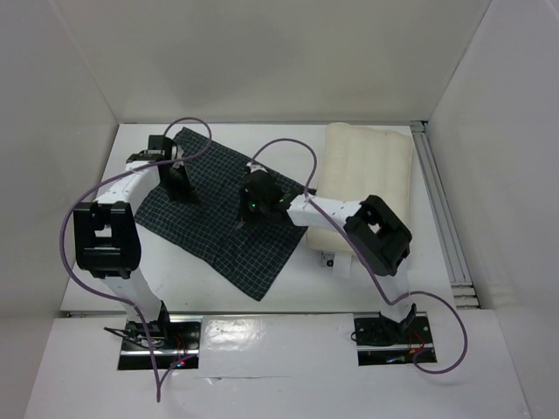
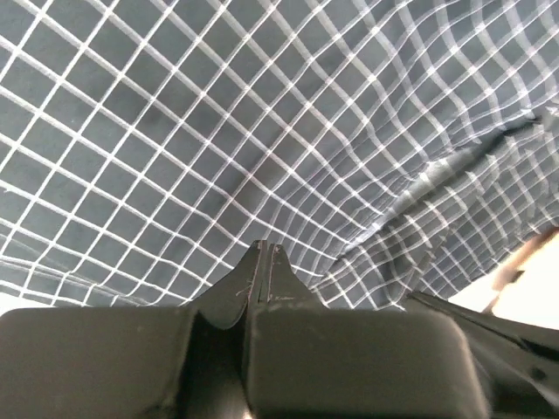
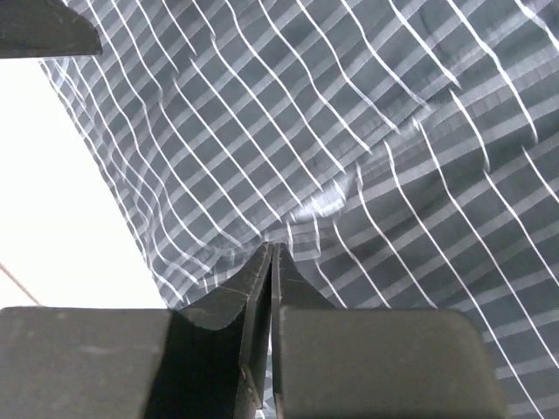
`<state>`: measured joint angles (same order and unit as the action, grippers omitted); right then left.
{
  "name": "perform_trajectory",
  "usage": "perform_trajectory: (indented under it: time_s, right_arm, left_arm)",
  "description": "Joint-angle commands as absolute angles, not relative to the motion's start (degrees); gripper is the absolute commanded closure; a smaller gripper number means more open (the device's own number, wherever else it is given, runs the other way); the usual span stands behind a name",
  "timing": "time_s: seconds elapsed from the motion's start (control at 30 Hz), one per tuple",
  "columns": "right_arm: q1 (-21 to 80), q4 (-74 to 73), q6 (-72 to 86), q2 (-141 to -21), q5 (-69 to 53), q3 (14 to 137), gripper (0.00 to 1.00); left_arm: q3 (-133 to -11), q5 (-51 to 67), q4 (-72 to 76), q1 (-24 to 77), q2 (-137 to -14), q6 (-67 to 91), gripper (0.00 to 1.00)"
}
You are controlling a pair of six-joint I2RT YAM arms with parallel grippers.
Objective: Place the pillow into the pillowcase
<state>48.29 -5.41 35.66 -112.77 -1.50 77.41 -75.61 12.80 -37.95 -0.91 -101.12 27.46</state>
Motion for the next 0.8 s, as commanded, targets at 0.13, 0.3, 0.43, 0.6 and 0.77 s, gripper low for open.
perform_trajectory:
  time_s: [0.13, 0.3, 0.43, 0.6, 0.77]
  right_arm:
    - [47.8, -4.2, 38.1, -120.3, 4.7, 82.7, 0.99]
    - [45.0, 1.3, 41.3, -119.7, 1.2, 75.6, 1.0]
    - [43.8, 8.5, 44.8, -120.2, -6.9, 69.6, 1.0]
    - [43.2, 21.0, 50.6, -120.9, -11.4, 62.5, 1.0]
    - [42.7, 22.4, 51.9, -121.6, -12.0, 60.4, 1.0]
  left_arm:
    - [-77.3, 19.0, -36.5, 2.2, -98.2, 26.9, 1.0]
    - [-77.3, 17.4, -37.6, 4.6, -98.7, 24.4, 1.0]
    - [-79.3, 10.4, -40.2, 9.3, -101.6, 23.2, 1.0]
    - [-81.7, 5.1, -41.6, 16.2, -104.8, 23.2, 0.83]
    - [-80.4, 10.3, -38.0, 16.2, -109.3, 22.7, 0.46]
